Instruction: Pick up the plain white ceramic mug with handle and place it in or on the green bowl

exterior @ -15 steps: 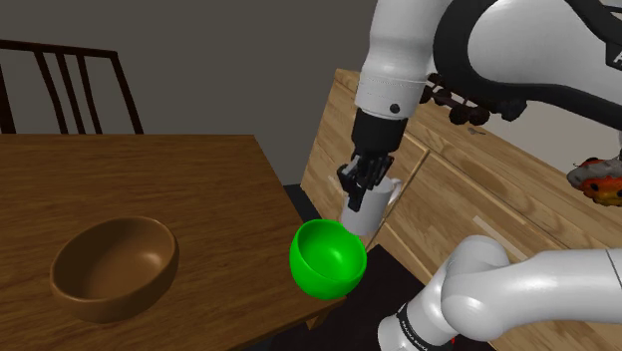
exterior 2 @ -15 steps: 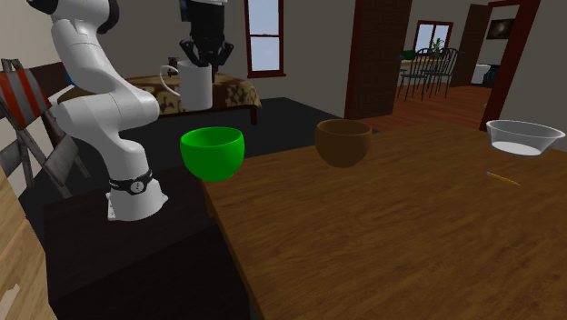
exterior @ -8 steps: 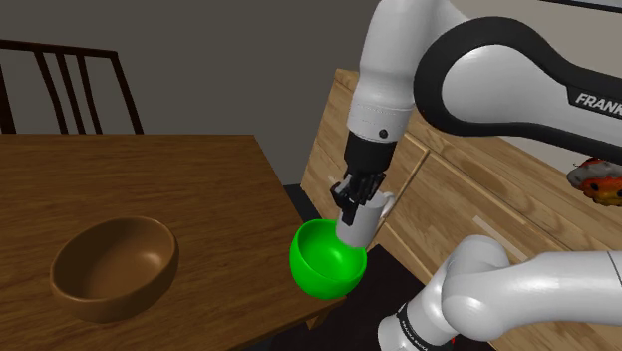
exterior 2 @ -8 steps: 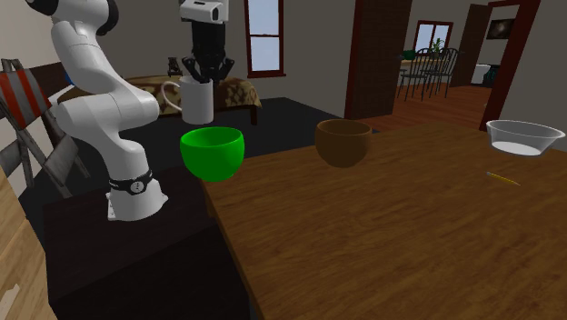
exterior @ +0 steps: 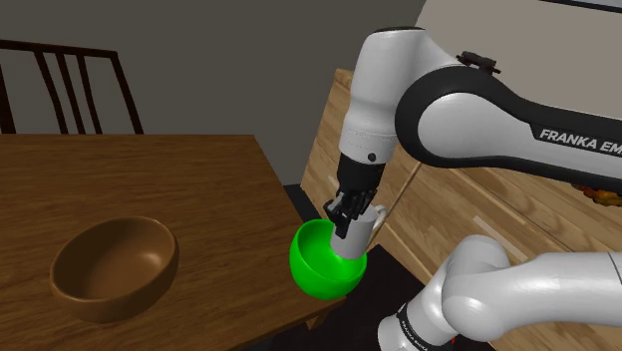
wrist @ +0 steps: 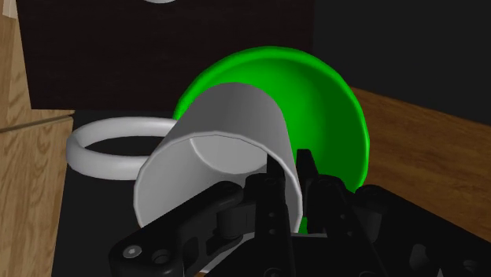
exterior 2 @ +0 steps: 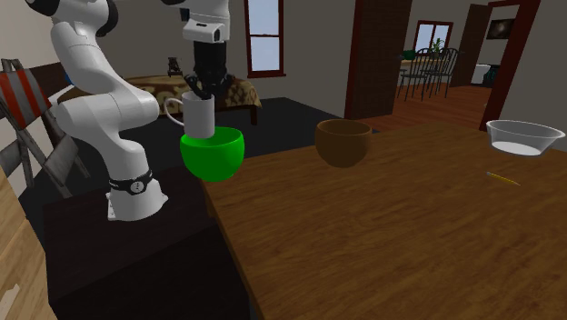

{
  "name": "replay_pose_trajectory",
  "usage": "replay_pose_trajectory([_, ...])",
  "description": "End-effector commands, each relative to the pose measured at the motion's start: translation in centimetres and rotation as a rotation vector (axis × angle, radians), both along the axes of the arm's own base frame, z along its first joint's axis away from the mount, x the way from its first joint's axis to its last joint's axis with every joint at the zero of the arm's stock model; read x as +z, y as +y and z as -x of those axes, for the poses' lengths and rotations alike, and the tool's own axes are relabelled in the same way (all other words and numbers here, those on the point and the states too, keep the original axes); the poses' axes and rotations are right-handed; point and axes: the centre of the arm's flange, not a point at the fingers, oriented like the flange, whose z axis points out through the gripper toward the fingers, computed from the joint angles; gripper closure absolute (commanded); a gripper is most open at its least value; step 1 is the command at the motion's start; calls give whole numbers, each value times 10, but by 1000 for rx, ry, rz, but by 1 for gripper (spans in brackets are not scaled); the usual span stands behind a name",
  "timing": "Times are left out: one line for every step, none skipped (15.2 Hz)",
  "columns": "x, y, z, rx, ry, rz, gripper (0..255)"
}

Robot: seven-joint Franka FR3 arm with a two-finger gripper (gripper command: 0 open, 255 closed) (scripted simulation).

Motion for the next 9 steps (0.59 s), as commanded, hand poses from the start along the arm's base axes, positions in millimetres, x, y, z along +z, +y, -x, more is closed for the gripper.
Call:
replay_pose_trajectory([-3,1,0,0,0,0,255])
replay_pose_trajectory([-3,1,0,0,0,0,255])
replay_pose_trajectory([-3,1,0,0,0,0,255])
replay_pose_trajectory([-3,1,0,0,0,0,255])
replay_pose_trajectory([-3,1,0,0,0,0,255])
replay_pose_trajectory([-3,1,0,0,0,0,255])
replay_pose_trajectory([-3,1,0,0,0,0,255])
replay_pose_trajectory([-3,1,0,0,0,0,0])
replay_pose_trajectory([-3,1,0,0,0,0,0])
